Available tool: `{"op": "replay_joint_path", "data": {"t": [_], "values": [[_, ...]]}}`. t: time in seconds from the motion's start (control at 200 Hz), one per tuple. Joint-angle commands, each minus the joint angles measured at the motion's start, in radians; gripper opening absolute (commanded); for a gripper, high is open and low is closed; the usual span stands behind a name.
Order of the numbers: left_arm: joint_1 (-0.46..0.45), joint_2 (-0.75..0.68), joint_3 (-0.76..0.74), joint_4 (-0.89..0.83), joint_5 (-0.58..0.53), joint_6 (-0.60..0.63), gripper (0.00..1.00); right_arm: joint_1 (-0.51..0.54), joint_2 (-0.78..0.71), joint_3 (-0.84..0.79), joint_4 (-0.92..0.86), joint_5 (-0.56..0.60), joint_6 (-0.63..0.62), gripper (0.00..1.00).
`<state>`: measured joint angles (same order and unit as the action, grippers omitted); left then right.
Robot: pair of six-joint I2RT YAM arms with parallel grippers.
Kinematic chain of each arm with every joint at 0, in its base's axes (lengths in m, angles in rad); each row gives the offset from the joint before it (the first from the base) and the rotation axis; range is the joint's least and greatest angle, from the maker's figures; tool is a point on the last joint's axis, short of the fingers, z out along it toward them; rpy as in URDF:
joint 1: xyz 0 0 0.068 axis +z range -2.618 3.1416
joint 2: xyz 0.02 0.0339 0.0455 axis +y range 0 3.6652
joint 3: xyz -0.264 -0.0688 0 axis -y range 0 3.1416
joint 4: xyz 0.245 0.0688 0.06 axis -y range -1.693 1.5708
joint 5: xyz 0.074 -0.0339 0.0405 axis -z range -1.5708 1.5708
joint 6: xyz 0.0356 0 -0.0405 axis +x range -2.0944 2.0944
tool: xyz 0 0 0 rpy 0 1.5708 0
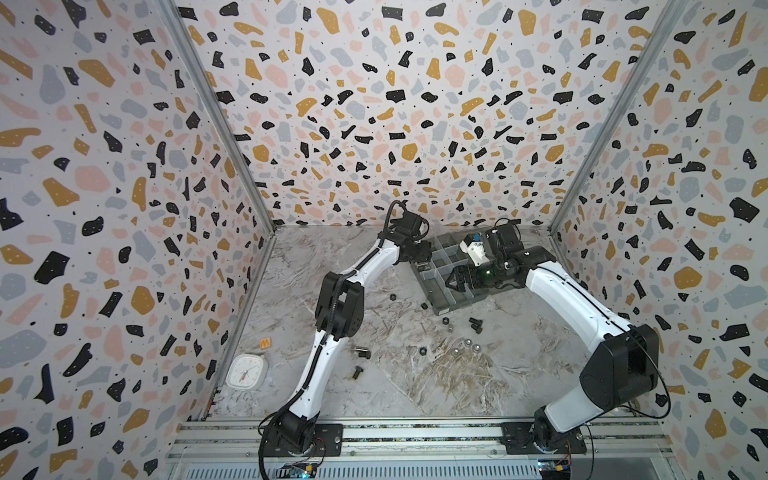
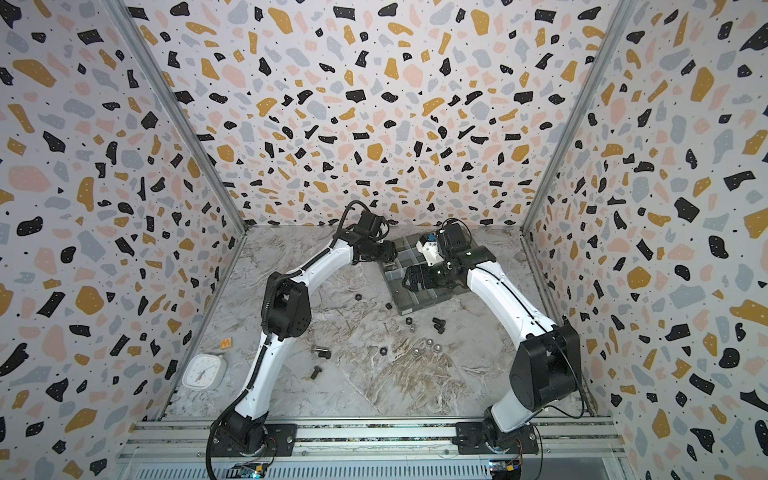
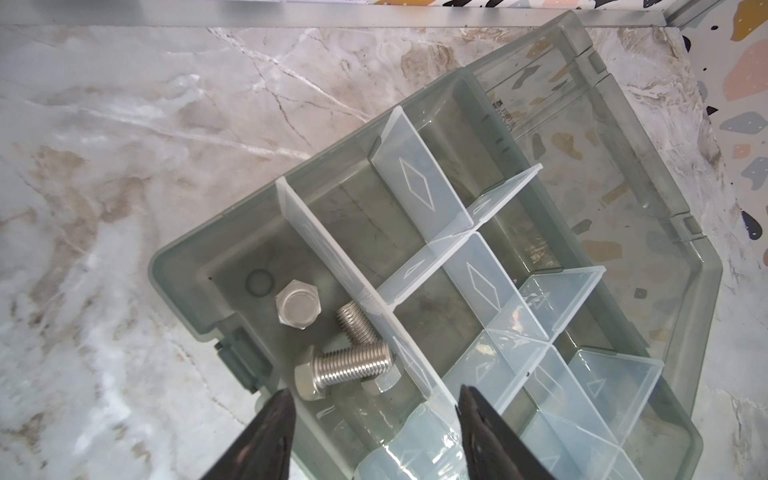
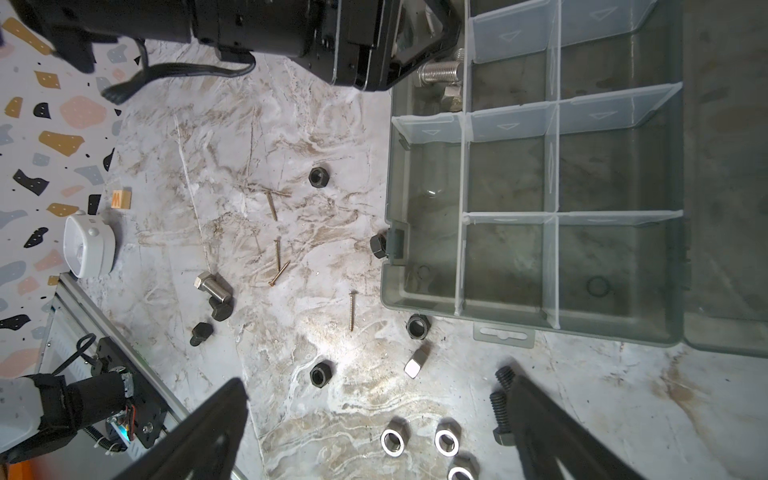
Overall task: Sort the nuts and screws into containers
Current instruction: 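Carry the silver bolt with the left gripper into the organizer compartment and release, then move the left gripper back to the parts and grasp another silver hex bolt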
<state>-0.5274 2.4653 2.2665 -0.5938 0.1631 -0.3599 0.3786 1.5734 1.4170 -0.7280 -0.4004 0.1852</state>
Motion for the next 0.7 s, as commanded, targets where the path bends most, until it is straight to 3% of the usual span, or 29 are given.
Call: {"op": "replay_joint_path", "data": {"t": [0.0, 0.215, 0.395, 0.696], "values": [[0.001, -0.053, -0.031, 0.018, 0.0, 0.003, 0.63, -0.003, -0.038, 0.032, -0.001, -0.012, 0.0, 0.99], [0.007, -0.257, -0.256, -0.061, -0.113, 0.084, 0.64, 0.098, -0.027, 0.05, -0.05, 0.055, -0.038, 0.99], [0.018, -0.523, -0.656, -0.053, -0.207, 0.115, 0.65, 0.18, -0.052, -0.01, -0.015, 0.054, -0.012, 0.99], [0.021, -0.923, -1.195, -0.067, -0.254, 0.024, 0.66, 0.242, -0.104, -0.121, 0.024, 0.011, 0.001, 0.99]]}}
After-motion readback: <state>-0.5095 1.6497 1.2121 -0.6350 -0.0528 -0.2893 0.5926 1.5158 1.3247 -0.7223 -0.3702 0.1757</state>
